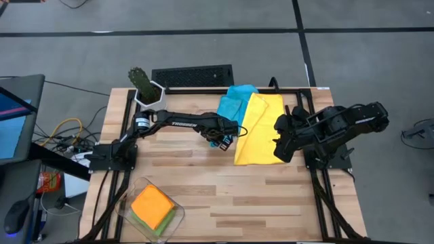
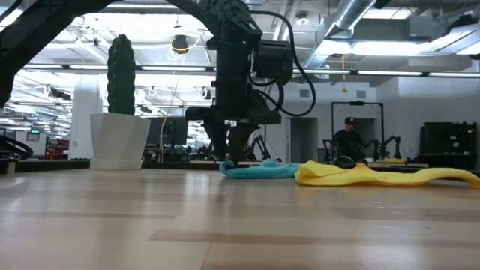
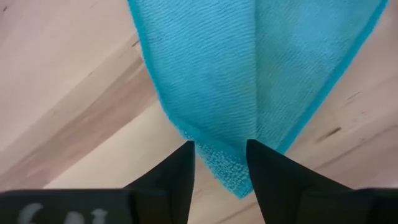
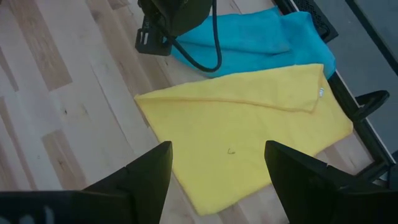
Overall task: Fold microfiber towels
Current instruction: Fold the blue microfiber towel
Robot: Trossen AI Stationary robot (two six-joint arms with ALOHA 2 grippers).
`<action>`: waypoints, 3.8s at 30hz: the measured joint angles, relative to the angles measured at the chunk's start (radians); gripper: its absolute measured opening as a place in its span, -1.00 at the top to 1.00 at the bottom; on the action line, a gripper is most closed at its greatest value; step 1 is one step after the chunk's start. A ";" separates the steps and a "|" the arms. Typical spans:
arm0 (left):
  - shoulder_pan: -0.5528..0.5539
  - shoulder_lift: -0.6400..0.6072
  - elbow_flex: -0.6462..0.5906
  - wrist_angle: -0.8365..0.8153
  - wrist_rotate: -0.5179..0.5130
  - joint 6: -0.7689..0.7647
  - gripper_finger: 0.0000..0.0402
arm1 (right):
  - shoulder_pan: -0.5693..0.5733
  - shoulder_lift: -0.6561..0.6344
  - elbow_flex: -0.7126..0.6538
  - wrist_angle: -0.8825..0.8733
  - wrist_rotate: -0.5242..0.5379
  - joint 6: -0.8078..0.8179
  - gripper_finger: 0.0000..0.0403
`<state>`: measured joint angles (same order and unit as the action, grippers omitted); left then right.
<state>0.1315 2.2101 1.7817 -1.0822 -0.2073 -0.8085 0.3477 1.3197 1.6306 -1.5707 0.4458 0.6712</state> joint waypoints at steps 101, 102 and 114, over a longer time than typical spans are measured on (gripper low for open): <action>0.047 -0.066 -0.214 0.197 0.203 0.105 0.96 | -0.153 0.000 0.000 0.169 0.077 -0.344 -0.39; 0.047 -0.066 -0.214 0.194 0.207 0.117 0.98 | -0.164 0.000 0.000 0.193 0.077 -0.369 -0.39; -0.105 -0.113 -0.217 -0.042 0.080 0.323 1.00 | -0.495 0.039 0.001 0.511 -0.138 -0.807 -0.39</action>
<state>0.0262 2.0967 1.5650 -1.1237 -0.1272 -0.4858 -0.1470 1.3588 1.6312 -1.0596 0.3073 -0.1358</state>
